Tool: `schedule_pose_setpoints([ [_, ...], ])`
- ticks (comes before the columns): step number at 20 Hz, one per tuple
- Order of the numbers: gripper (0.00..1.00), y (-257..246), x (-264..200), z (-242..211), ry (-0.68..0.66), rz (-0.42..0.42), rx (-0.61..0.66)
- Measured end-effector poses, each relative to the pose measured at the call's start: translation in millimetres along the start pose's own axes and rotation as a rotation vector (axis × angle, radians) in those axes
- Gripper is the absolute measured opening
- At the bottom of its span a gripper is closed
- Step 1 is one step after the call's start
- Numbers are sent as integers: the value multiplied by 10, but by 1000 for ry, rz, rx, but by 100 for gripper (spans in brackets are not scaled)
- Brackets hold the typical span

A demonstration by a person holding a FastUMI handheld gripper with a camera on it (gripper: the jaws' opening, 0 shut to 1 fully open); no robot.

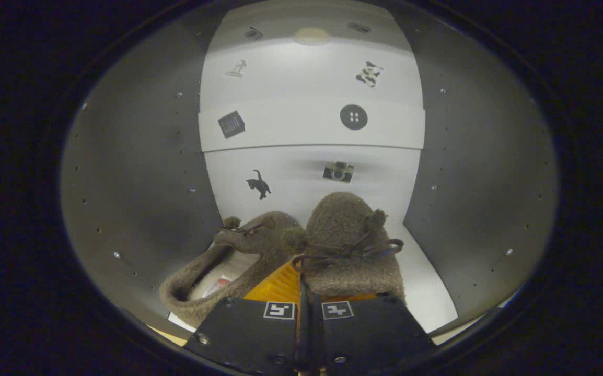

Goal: Open the shoe cabinet door, grab the shoes and put them into the shoe cabinet, then close the shoe cabinet door.

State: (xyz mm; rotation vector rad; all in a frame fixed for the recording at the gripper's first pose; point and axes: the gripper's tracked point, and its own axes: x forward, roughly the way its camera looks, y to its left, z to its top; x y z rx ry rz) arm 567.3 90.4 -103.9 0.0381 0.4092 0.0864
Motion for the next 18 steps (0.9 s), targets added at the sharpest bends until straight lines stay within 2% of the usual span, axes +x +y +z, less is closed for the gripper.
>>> schedule_pose_setpoints([
  [4,9,26,182,-129,99,12,82],
  [7,13,-3,231,-117,114,-1,119],
  [9,16,26,224,-120,121,-10,115],
  [11,18,132,199,-93,106,23,87],
  [14,49,70,49,-39,44,-22,-28],
  [16,62,79,-93,-44,3,-28,-45],
  [18,65,76,-292,-45,-43,-28,-29],
])
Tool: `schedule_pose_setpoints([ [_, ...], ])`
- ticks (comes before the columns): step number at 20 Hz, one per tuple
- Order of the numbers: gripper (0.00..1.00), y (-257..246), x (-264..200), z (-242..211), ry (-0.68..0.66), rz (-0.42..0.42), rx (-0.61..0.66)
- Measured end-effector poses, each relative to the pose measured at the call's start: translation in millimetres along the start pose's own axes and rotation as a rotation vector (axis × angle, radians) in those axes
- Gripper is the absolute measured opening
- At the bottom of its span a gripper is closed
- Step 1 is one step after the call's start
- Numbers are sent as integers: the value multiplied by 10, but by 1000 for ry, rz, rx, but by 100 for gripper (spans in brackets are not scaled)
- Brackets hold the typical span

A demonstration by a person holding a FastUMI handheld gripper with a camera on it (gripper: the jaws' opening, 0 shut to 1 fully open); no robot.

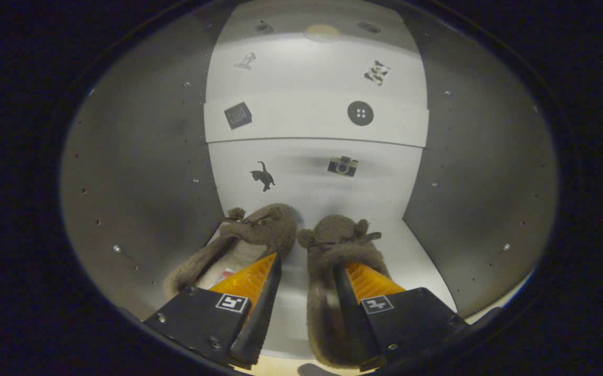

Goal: Open the shoe cabinet door, grab the shoes and put them into the shoe cabinet, then close the shoe cabinet door.

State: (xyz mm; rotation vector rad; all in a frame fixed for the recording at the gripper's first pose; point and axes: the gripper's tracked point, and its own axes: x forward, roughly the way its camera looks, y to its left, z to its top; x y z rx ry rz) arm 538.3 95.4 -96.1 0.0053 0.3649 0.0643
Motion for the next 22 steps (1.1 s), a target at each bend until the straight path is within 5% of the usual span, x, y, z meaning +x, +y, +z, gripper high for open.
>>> schedule_pose_setpoints([
  [3,70,71,-372,34,-73,38,22],
  [6,90,158,-832,38,-132,77,8],
  [12,100,263,-1931,-56,-281,120,-38],
  [22,100,-38,-3822,-637,-337,145,-52],
])
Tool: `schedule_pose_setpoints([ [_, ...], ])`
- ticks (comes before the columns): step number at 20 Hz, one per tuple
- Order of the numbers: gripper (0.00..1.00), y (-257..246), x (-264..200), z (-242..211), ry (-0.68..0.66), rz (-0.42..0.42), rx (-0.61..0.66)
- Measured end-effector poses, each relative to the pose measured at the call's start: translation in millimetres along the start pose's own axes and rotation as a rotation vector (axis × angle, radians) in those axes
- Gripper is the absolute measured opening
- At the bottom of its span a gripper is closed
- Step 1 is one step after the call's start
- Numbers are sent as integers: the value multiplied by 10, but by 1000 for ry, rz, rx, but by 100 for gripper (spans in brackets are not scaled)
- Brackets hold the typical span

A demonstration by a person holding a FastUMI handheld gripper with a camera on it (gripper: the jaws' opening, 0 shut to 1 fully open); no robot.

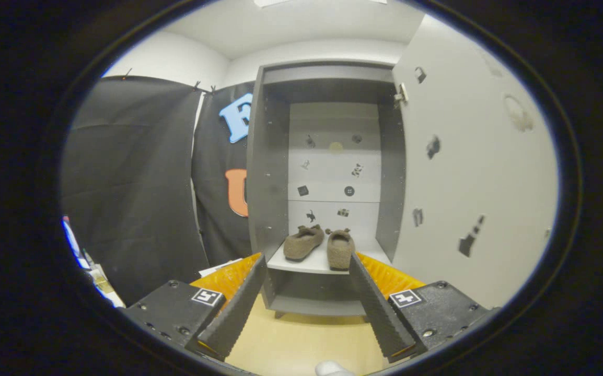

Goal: Open the shoe cabinet door, grab the shoes and put them into the shoe cabinet, then close the shoe cabinet door.

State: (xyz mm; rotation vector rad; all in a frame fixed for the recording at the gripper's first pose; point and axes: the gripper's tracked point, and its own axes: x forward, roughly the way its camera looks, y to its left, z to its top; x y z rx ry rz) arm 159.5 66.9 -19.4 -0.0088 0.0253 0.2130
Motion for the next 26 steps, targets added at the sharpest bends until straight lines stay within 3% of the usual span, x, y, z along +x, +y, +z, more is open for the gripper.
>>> schedule_pose_setpoints([
  [10,100,-1027,-1499,56,-11,-127,45],
  [16,100,-2216,-1788,156,-60,-276,91],
  [20,100,-2730,-1604,119,-37,-238,96],
  [26,100,-2624,-1167,19,38,25,83],
])
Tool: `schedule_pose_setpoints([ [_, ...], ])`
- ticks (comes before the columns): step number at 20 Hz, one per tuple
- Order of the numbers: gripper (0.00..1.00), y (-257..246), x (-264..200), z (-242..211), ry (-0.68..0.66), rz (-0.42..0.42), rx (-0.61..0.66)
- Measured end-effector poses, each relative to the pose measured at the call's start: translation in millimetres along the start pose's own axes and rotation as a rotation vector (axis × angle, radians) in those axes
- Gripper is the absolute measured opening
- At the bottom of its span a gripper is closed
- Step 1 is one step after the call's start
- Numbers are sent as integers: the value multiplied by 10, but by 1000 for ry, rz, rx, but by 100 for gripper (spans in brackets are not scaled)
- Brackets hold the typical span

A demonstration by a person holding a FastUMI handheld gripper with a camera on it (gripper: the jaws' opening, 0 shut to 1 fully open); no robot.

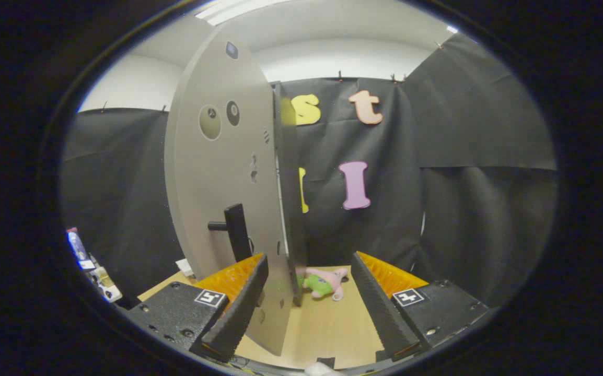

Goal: Open the shoe cabinet door, grab the shoes and put them into the shoe cabinet, then close the shoe cabinet door.

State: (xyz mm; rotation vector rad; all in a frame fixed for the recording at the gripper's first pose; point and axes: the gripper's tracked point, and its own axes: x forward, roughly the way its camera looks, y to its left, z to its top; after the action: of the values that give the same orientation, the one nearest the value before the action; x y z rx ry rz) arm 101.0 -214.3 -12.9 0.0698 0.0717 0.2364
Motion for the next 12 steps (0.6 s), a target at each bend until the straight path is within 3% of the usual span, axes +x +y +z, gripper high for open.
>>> schedule_pose_setpoints([
  [3,98,44,40,-29,58,84,-64],
  [6,98,120,87,-55,66,142,-15],
  [12,98,374,222,-14,52,137,-9],
])
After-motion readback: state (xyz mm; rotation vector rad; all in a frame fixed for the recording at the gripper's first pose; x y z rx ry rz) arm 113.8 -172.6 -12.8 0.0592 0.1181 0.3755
